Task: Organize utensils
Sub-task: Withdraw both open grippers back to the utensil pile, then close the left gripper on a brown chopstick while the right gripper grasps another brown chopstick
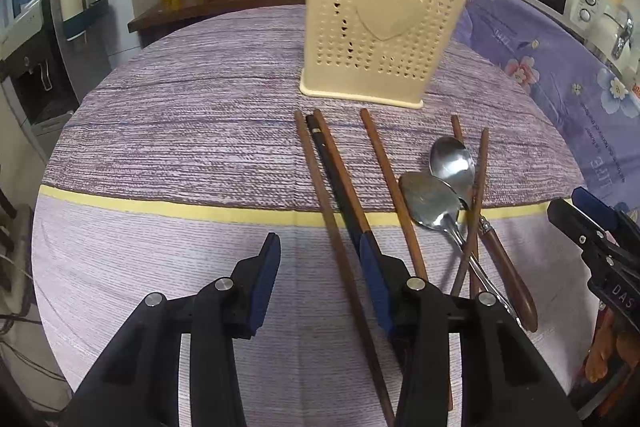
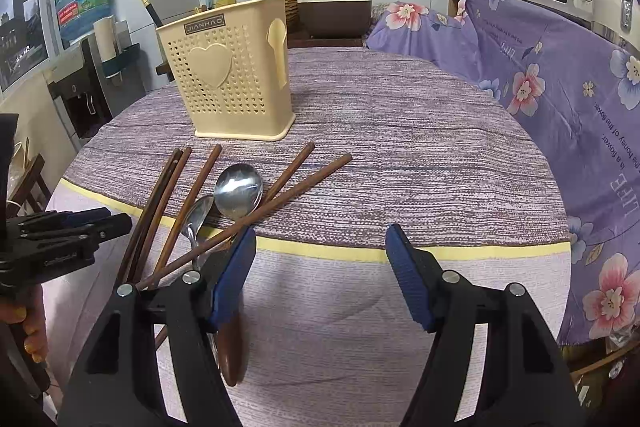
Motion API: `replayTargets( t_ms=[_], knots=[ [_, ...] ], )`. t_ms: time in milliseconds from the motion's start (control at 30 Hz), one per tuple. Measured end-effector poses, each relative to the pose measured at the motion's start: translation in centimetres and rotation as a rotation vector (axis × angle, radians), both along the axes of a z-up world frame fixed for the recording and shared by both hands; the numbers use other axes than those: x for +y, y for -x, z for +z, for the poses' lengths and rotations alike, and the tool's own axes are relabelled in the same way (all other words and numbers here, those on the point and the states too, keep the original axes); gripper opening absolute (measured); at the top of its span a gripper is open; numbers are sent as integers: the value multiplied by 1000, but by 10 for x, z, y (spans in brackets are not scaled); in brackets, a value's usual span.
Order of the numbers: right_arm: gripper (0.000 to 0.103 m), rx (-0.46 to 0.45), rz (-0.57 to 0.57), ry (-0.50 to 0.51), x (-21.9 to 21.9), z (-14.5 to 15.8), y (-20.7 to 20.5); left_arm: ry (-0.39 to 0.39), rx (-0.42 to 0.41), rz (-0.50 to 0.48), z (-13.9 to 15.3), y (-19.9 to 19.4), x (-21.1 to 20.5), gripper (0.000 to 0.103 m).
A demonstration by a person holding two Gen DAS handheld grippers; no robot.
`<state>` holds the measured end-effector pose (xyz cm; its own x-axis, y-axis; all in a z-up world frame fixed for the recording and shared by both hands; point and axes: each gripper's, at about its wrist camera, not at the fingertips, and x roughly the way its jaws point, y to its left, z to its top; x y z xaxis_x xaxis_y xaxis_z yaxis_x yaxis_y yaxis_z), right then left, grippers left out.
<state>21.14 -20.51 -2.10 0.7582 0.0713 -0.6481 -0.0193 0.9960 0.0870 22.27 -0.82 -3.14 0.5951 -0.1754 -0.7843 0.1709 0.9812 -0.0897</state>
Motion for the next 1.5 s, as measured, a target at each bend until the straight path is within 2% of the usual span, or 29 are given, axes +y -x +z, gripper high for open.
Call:
replayTargets(
  t_ms=[133,333,433,567,767,833,900,1100,1333,1500],
  knots=[
    [68,1,0,-6,0,0,0,-43,12,-5,-10,3,-6,38],
    [68,20,2,3,-1,-1,-3,-65,11,2,-13,6,0,37],
    [68,75,-5,-45,-10,-6,-12,-84,12,5,-12,6,8,37],
    [67,141,-16,-136,-18,-9,-34,-46,37,32,-10,-2,21,37],
    [50,241,-72,-279,-27,-12,-86,-38,27,63,0,-21,29,37],
    [47,269,-109,-307,-30,-15,-99,-39,28,77,2,-28,31,37],
    [45,292,-146,-300,-28,-17,-110,-44,21,88,3,-31,32,37],
    [36,328,-186,-195,-9,-19,-129,-35,17,101,2,-36,35,37],
    [27,348,-197,-124,10,-19,-149,-23,29,107,-2,-37,41,37],
    [15,362,-177,-97,15,-19,-157,0,46,110,-1,-41,44,37]
  ],
)
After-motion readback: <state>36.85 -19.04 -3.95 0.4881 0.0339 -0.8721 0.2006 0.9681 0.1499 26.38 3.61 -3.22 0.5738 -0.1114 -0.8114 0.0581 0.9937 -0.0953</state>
